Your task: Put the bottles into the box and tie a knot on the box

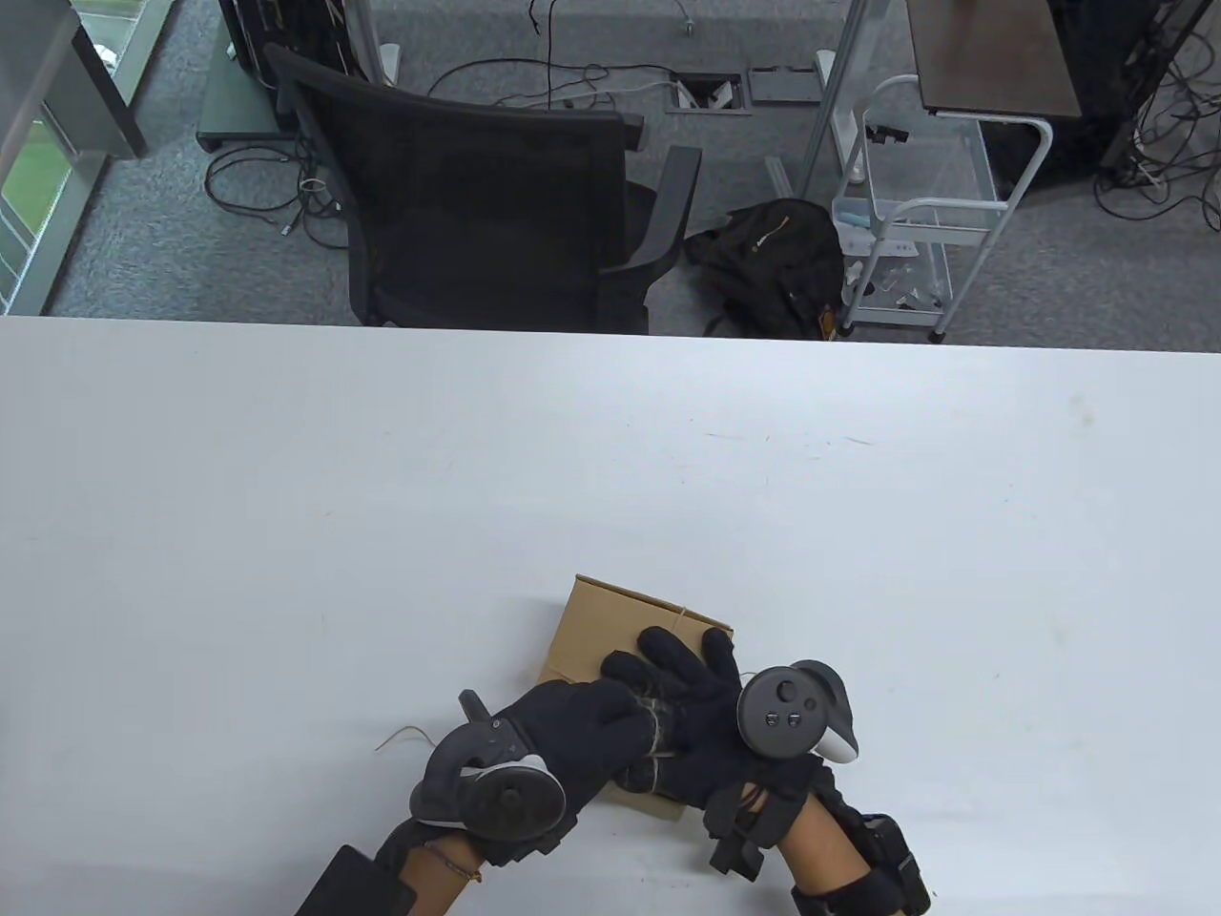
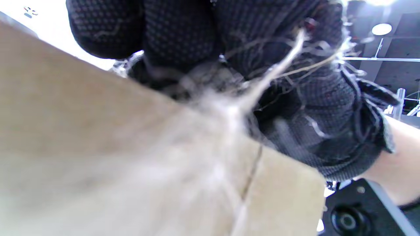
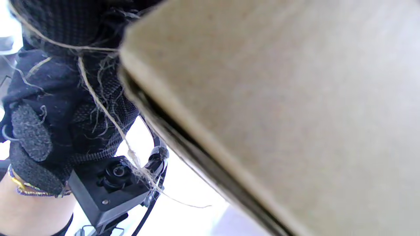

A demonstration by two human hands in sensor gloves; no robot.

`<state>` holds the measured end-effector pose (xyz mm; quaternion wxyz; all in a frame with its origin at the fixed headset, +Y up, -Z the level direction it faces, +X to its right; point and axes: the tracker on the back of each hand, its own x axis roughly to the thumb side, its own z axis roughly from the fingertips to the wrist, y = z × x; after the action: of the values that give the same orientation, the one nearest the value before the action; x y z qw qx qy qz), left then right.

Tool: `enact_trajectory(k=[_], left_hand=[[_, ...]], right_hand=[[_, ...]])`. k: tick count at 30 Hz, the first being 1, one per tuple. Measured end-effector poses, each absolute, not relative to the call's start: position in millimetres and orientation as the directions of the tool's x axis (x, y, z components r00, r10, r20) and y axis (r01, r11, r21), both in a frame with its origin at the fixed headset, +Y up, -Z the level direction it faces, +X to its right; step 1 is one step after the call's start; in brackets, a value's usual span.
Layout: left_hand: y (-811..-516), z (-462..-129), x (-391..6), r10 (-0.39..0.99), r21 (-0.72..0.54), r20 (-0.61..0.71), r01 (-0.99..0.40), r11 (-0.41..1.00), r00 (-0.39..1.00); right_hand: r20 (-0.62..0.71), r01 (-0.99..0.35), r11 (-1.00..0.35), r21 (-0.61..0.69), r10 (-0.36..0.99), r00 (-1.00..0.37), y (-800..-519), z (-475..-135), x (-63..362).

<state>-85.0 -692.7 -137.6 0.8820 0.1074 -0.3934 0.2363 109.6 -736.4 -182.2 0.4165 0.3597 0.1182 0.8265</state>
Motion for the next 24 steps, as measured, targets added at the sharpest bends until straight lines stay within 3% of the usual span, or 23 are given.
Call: enact_trajectory(k=[10, 24], left_hand=[[-691, -134, -85, 0.121, 0.207, 0.674, -0.343, 0.916, 0.729], [-691, -134, -84, 0.118, 0.239, 0.641, -0.343, 0.908, 0.758]], right_hand=[[0.484, -0.678, -0.588, 0.44, 0.792, -0.372, -734, -181, 108], [0.498, -0.761, -0.592, 0.266, 0.76, -0.417, -724, -174, 104]])
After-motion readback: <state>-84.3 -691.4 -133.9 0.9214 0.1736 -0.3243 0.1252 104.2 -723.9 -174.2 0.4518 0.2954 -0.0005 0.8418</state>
